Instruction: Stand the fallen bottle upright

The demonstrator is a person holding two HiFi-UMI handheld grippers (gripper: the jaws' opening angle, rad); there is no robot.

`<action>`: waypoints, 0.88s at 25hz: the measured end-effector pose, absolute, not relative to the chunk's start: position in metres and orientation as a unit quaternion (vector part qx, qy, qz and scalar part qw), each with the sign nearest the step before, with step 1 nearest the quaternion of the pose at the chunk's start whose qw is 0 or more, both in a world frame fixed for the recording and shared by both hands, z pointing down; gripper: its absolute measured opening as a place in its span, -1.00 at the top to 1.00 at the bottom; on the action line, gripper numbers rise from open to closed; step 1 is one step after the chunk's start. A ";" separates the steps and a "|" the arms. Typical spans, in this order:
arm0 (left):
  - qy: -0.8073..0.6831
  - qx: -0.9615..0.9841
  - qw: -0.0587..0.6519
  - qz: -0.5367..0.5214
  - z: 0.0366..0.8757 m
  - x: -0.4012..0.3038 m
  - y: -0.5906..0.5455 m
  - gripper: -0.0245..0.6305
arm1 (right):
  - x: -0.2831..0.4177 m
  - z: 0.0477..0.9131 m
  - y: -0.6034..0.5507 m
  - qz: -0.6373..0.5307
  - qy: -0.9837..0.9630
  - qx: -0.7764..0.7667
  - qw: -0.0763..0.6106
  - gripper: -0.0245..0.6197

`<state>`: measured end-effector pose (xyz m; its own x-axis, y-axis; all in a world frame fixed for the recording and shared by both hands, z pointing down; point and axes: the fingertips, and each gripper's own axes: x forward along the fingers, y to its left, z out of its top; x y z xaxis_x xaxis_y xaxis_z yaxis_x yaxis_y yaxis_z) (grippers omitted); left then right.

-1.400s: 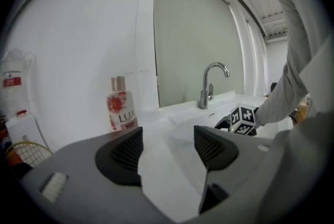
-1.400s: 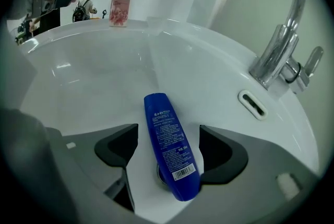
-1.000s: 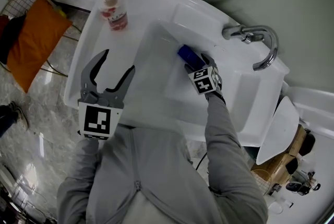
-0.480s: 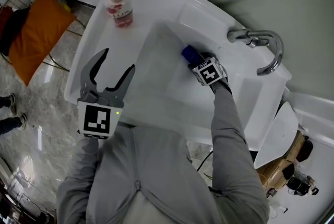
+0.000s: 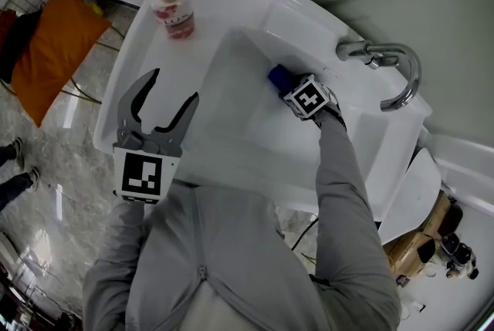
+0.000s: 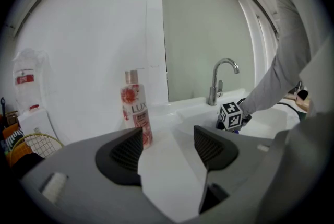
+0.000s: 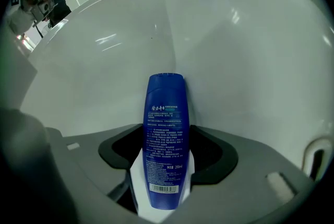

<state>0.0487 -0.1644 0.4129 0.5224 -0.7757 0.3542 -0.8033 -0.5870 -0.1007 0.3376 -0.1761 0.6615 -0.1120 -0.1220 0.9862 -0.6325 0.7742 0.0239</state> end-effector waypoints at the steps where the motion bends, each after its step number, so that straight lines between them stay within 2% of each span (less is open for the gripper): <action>1: -0.452 0.872 0.037 0.183 0.413 0.050 -0.164 -0.11 | 0.337 0.661 -0.176 0.206 -0.715 0.259 0.616 0.05; 17: -0.447 0.872 0.030 0.194 0.408 0.046 -0.162 -0.11 | 0.339 0.666 -0.164 0.219 -0.710 0.269 0.612 0.09; 22: -0.445 0.875 0.030 0.188 0.405 0.044 -0.161 -0.11 | 0.333 0.656 -0.171 0.210 -0.728 0.318 0.570 0.09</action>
<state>0.0436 -0.1614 0.4048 0.5342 -0.7671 0.3554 -0.7896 -0.6028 -0.1143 0.3329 -0.1711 0.6563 -0.1489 -0.2239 0.9632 -0.7017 0.7102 0.0566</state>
